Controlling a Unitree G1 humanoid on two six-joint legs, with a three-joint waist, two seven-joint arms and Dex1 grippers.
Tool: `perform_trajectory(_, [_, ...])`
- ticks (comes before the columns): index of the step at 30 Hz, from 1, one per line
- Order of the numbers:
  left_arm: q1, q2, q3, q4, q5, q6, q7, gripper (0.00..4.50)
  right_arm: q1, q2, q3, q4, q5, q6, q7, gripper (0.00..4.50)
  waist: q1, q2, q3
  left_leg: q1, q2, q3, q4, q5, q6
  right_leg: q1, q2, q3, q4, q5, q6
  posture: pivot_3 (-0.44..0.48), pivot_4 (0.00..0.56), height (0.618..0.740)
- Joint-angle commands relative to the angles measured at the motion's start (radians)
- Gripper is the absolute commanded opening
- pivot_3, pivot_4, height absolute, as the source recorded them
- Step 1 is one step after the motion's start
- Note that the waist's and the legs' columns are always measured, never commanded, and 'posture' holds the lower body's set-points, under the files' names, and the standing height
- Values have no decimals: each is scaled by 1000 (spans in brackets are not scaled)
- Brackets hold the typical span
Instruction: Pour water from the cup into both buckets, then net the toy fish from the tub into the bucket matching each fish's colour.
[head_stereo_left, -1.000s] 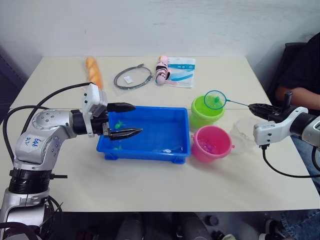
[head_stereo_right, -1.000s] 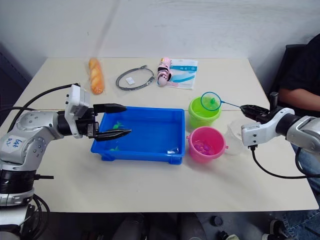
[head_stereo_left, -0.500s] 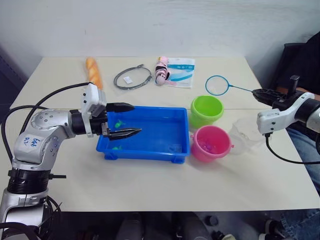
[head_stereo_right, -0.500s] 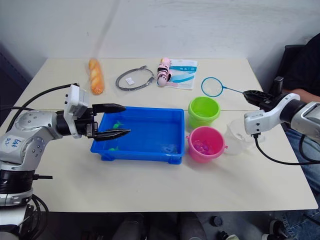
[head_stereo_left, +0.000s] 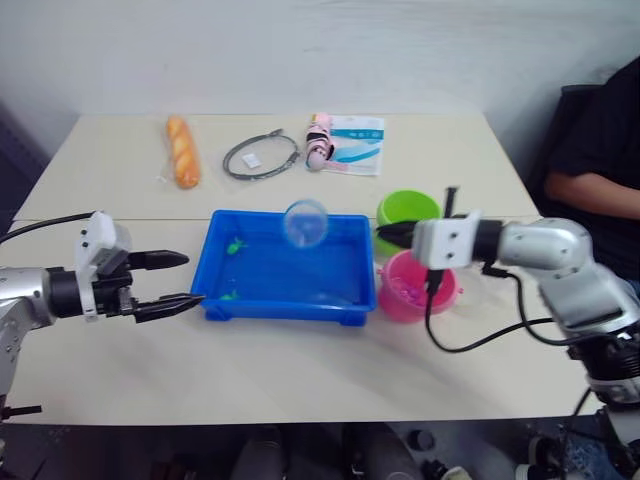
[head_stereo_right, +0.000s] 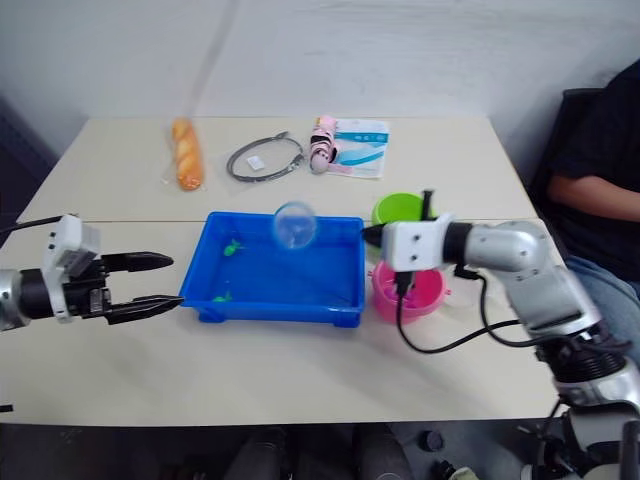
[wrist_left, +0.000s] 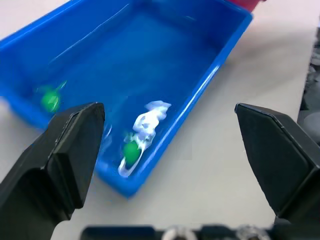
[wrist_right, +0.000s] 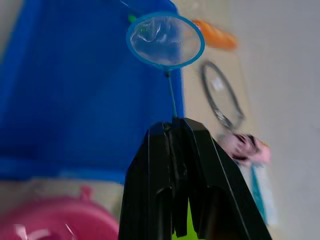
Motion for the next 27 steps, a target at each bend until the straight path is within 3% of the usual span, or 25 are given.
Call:
perform_trajectory(1, [101, 41, 138, -66, 0, 17, -27, 4478, -87, 89, 58, 23, -47, 22, 19, 0, 3, 0, 0, 0, 0, 0, 0, 0, 0, 0, 0, 0, 0, 0, 0, 0, 150, 740])
perform_trajectory(8, [261, 47, 286, -120, 2, 60, -29, 4478, -231, 271, 195, 290, -205, -118, 18, 0, 2, -1, 0, 0, -1, 0, -1, 1, -2, 0, -1, -1, -1, 0, 0, 0, 150, 740])
perform_trajectory(15, [314, 32, 336, -138, 4, 70, -26, 4478, -336, 340, 275, 518, -397, -300, -71, 0, -10, -1, 0, 0, -1, 0, -1, 1, -3, -1, -1, -1, -1, 0, 0, 0, 150, 740])
perform_trajectory(20, [313, 29, 340, -138, 5, 58, -19, 4478, -309, 383, 281, 527, -378, -321, -22, 0, -22, -1, -1, 0, -1, 0, -1, 1, -3, -1, -1, -1, 0, 0, 0, 0, 150, 740])
perform_trajectory(27, [272, 35, 309, -97, 19, 23, -5, 4478, -248, 430, 244, 445, -275, -172, 89, 0, -24, -1, -1, 0, -1, 0, -1, 1, -3, -1, -1, -1, 1, 0, 0, 0, 150, 740])
